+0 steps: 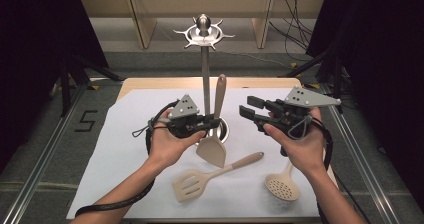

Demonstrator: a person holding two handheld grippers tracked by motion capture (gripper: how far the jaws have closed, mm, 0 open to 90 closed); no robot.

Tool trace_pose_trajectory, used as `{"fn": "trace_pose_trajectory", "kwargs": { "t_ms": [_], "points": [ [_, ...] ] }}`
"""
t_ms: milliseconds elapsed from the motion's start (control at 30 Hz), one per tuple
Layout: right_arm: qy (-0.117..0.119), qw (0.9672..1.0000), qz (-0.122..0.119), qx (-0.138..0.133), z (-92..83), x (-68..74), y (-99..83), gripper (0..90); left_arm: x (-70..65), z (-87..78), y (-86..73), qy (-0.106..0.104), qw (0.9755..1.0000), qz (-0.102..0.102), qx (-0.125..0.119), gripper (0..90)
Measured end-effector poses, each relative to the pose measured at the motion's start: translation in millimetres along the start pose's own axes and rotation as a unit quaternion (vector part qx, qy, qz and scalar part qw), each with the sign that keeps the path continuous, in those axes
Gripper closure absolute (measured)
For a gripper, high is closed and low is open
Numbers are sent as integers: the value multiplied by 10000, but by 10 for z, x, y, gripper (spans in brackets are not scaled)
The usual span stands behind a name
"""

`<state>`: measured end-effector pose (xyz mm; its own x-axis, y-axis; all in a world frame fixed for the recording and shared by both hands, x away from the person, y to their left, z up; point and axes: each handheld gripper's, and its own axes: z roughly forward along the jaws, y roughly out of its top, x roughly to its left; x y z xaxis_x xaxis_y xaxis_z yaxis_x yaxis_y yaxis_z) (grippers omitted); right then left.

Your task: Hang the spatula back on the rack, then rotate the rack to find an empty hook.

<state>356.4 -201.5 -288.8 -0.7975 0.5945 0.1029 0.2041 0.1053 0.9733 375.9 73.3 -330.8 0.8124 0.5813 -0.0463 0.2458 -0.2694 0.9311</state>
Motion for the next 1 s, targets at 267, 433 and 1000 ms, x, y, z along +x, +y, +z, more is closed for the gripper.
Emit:
{"fn": "trace_pose_trajectory", "kwargs": {
  "t_ms": [267, 433, 1000],
  "points": [
    [-509, 9985, -19, 220, -116, -167, -200, 573, 24, -73, 33, 177, 9997, -102, -108, 775],
    [-671, 9968, 94, 415, -186, -226, -335, 576, 46, -123, 57, 226, 9994, -184, -197, 775],
    [-1010, 9908, 462, 777, -296, -493, -797, 582, 145, -269, 84, 394, 9984, -195, -345, 775]
  ]
}}
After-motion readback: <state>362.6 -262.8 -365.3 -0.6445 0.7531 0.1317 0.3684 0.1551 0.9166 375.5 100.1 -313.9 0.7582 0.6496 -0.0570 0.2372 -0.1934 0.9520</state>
